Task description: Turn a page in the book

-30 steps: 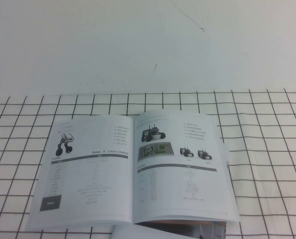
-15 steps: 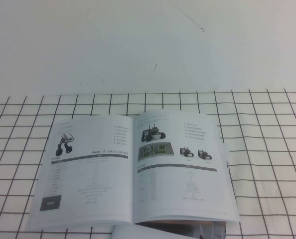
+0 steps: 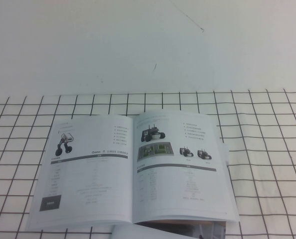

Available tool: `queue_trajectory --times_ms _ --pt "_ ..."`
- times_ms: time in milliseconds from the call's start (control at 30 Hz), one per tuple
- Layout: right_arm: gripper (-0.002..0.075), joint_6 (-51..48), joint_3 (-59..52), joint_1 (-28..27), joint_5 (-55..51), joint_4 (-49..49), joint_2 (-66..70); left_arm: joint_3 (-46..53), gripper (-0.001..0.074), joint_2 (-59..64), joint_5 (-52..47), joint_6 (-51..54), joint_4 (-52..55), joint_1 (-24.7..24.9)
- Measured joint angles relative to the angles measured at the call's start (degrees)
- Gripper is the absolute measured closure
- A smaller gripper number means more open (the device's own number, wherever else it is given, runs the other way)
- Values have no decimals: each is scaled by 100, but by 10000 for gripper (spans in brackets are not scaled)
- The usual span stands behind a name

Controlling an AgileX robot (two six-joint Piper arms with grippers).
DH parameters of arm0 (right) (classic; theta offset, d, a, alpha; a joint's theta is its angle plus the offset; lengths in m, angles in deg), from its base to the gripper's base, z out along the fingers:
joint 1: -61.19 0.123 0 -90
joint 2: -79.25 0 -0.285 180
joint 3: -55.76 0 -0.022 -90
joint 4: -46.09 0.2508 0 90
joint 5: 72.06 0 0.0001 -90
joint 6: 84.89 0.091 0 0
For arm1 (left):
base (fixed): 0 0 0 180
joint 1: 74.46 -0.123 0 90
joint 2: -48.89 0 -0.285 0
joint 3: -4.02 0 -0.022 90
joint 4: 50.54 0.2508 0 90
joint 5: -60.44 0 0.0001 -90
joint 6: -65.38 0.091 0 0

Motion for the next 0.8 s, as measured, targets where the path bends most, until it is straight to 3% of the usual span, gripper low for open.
queue_trajectory --times_ms 100,267,433,600,800 --pt "727 -241 -402 -209 875 -104 -213 0 736 0 0 2 10 0" --pt "727 -822 -1072 -1239 2118 176 -995 0 736 0 0 2 9 0" --pt "727 -1118 -1610 -2349 2215 493 -1513 0 736 0 0 2 9 0" --pt "728 -1821 -2178 -3435 2360 1456 -1637 0 736 0 0 2 9 0" --pt "728 -2077 -2215 -3708 1907 1955 -1649 0 736 0 0 2 9 0"
